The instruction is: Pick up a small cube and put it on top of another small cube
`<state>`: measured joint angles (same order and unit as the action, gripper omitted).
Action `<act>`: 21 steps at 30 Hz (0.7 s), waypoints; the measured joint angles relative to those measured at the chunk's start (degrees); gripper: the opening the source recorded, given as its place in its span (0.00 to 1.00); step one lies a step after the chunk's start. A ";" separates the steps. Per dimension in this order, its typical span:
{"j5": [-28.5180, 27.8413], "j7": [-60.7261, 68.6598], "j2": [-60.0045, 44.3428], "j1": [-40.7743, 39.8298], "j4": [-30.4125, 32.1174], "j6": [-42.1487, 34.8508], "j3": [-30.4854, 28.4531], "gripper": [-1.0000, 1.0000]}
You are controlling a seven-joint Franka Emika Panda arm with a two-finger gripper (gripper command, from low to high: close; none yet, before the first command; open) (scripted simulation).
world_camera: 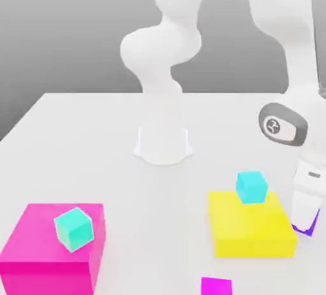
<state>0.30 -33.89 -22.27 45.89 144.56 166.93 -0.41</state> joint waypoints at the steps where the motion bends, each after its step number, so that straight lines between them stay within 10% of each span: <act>1: -0.03 -0.03 0.00 -0.01 0.00 -0.01 0.01 0.00; 10: -0.18 -0.04 9.61 -0.05 1.90 -7.73 -0.04 0.00; 21: 5.70 38.45 16.39 -15.97 -1.01 -18.47 -4.35 0.00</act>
<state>6.00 4.56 -5.88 29.92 143.55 148.46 -4.76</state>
